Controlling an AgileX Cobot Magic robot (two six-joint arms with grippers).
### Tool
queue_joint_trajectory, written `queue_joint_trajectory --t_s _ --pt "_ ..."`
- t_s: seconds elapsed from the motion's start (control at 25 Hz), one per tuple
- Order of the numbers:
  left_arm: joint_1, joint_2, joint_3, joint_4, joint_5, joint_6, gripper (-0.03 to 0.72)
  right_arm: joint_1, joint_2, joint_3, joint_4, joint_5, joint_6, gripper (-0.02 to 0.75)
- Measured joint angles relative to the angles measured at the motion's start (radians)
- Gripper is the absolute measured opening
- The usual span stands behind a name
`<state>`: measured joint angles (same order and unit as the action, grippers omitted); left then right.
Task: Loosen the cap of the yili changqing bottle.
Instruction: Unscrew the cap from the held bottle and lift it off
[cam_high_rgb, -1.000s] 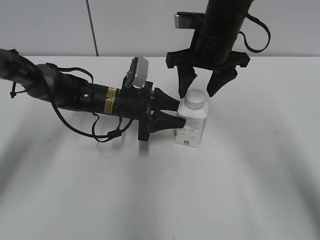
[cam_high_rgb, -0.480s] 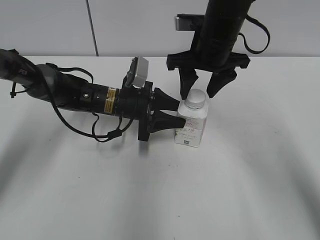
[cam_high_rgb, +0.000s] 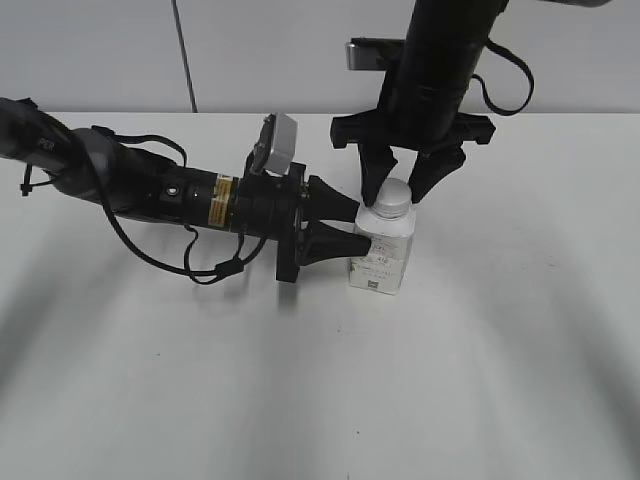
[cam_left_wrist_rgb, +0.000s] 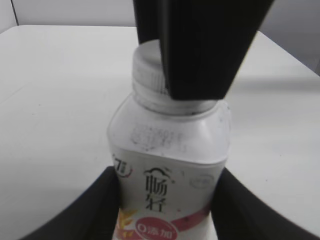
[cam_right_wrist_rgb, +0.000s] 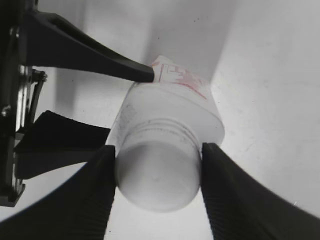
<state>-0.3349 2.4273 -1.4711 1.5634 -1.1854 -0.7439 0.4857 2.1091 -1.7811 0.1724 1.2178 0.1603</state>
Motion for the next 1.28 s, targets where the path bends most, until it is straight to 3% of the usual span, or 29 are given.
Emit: queue_joint_trajectory --t_s 0.12,0.4,0.56,0.8,0.92,1.16,1.28 --pt "0.0 0.0 0.0 0.002 0.0 0.0 0.354 0.0 0.014 0.0 0.004 0.0 -0.001 0.402" --pt "0.0 0.0 0.0 0.002 0.0 0.0 0.354 0.0 0.014 0.0 0.005 0.0 -0.072 0.398" --pt "0.0 0.0 0.0 0.002 0.0 0.0 0.354 0.0 0.014 0.0 0.005 0.0 -0.373 0.398" --pt "0.001 0.0 0.0 0.007 -0.001 0.001 0.354 0.0 0.014 -0.001 0.006 0.0 -1.061 0.398" --pt "0.001 0.0 0.0 0.007 -0.001 0.001 0.354 0.0 0.014 -0.001 0.006 0.0 -1.234 0.398" --pt "0.001 0.0 0.0 0.007 -0.001 0.001 0.354 0.0 0.014 -0.005 0.008 0.0 -1.244 0.398" --pt "0.001 0.0 0.0 0.007 -0.003 0.0 0.354 0.0 0.014 -0.031 0.014 0.001 -1.159 0.505"
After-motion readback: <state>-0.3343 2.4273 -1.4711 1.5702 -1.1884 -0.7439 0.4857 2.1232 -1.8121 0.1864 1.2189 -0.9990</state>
